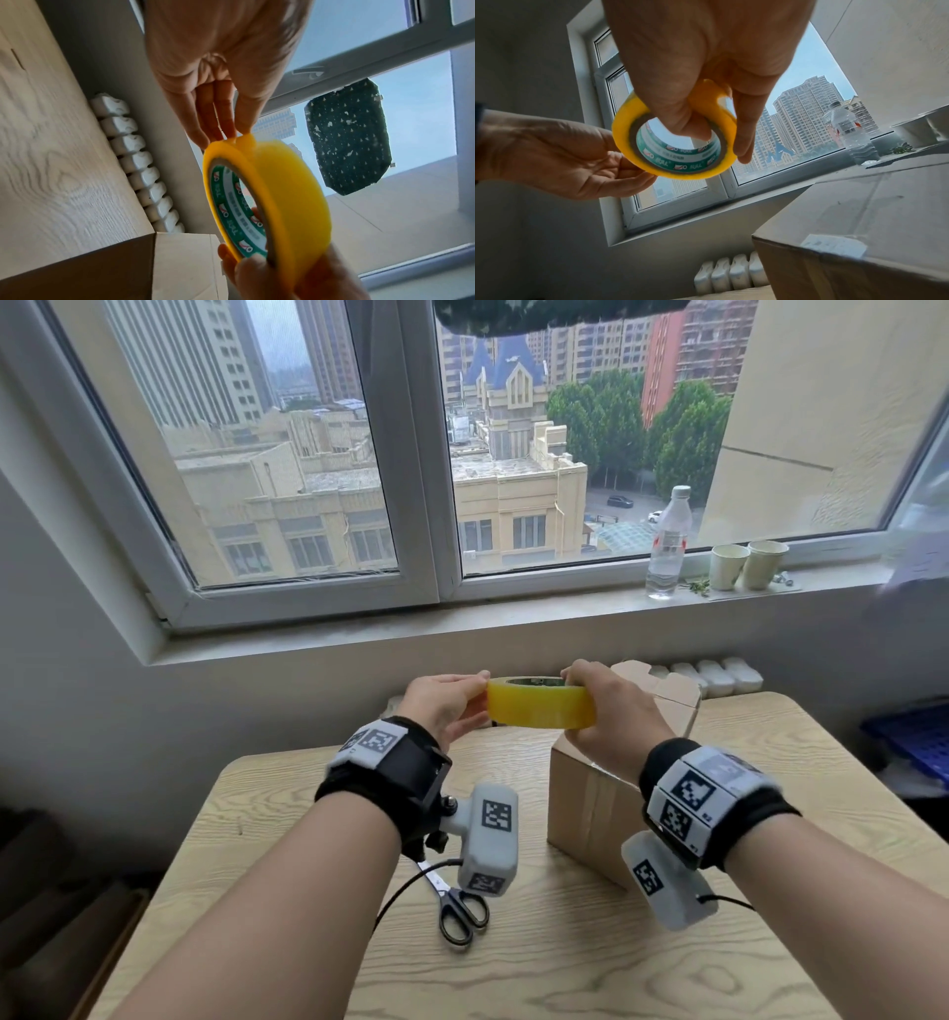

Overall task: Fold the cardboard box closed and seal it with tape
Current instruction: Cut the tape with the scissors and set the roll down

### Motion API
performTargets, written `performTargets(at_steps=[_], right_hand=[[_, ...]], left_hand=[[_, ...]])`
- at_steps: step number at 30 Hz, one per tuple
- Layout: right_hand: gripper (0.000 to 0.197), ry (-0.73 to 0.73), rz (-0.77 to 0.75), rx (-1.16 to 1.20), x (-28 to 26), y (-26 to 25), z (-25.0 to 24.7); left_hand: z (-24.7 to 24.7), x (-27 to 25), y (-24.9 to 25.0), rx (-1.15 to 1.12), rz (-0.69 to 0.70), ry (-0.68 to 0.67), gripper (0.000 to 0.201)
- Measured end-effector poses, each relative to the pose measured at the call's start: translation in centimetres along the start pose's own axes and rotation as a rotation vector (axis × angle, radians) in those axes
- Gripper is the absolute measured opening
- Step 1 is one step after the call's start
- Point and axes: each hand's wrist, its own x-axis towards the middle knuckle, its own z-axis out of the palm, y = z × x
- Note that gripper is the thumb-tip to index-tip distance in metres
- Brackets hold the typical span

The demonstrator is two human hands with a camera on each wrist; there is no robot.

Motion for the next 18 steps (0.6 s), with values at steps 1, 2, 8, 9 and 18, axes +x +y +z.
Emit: performTargets(at_steps=[1,2,8,9,18], right_hand=[[0.025,0.001,-0.007,-0.007,0.0,-0.1,0.0],[0.024,0.004,-0.016,-0.015,0.0,-0.2,-0.1],[0.019,0.091,-0.050,-0.097,0.5,-0.8,-0.7],[0.019,0.104,-0.062,-0.120,0.6,-0.9,-0.8],[0.019,0.100,-0.097,-0.207,0.9,-1.4,-0.5]], left_hand=[[-0.2,-0.1,0.1,-0.007,-0.017,-0.012,0.017],[-0.3,-0.2,0.1,-0.012,-0.028,-0.019,0.016],[0.2,-0.6,-0.1,-0.043,-0.026,-0.012,0.012],[0.2,-0.7,-0.1,-0.050,-0.025,-0.011,0.011],[0.6,-0.2,-0.7,0.010,0.055,0.077,0.020]])
